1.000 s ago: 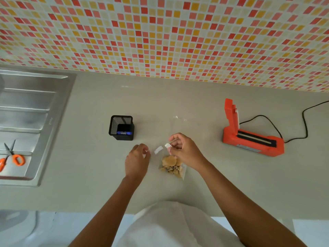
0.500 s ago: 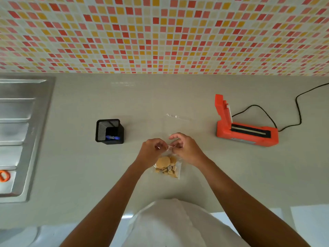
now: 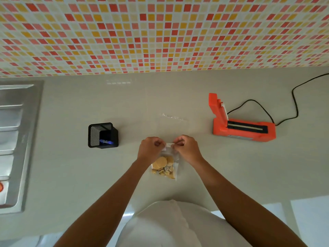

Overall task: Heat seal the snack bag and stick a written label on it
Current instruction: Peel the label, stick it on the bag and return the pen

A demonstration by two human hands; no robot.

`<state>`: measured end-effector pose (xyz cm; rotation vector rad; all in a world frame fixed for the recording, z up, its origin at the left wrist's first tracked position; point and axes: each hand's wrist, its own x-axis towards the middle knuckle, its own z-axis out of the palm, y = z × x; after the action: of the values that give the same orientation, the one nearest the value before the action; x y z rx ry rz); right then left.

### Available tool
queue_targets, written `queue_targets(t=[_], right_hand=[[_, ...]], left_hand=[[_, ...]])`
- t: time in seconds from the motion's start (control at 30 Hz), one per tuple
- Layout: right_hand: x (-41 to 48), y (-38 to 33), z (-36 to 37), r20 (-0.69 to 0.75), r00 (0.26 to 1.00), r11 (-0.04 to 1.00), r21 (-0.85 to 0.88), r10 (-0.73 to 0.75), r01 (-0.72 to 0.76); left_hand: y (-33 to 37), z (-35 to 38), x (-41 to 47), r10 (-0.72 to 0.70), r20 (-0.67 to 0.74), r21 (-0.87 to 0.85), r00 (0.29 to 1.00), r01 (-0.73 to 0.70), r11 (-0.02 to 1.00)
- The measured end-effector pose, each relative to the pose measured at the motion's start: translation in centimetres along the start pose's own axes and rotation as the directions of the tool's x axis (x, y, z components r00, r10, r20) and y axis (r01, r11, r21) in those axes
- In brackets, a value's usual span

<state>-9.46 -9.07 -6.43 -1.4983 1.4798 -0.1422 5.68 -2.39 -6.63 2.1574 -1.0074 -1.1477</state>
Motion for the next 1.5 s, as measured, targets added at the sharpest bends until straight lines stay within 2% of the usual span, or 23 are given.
queue_targets(t=[0.3, 0.47, 0.63, 1.03, 1.5], right_hand=[[-0.1, 0.4, 0.9, -0.089, 0.996, 1.0, 0.009, -0.01, 0.011], [0.0, 0.5, 1.2, -0.09, 0.996, 1.0, 0.024, 0.008, -0.006], [0.1, 0.5, 1.4, -0.097, 0.995, 1.0, 0.013, -0.001, 0.003], [0.2, 0.5, 1.7, -0.103, 0.995, 1.0, 0.007, 0.007, -0.006], [0.3, 0.0, 2.0, -0.115, 0.993, 0.993, -0.116, -0.002, -0.011]], left_hand=[[0.4, 0.7, 0.1, 0.002, -0.044, 0.129, 0.999, 0.004, 0.992], [0.5, 0.6, 0.5, 0.057, -0.016, 0.25, 0.998, -0.051, 0.967], [0.8, 0.7, 0.8, 0.062, -0.014, 0.298, 0.998, -0.055, 0.953], [1.0, 0.6, 0.9, 0.043, -0.004, 0.329, 0.999, -0.04, 0.943], [1.2, 0.7, 0.8, -0.001, -0.03, 0.36, 1.0, 0.012, 0.933]])
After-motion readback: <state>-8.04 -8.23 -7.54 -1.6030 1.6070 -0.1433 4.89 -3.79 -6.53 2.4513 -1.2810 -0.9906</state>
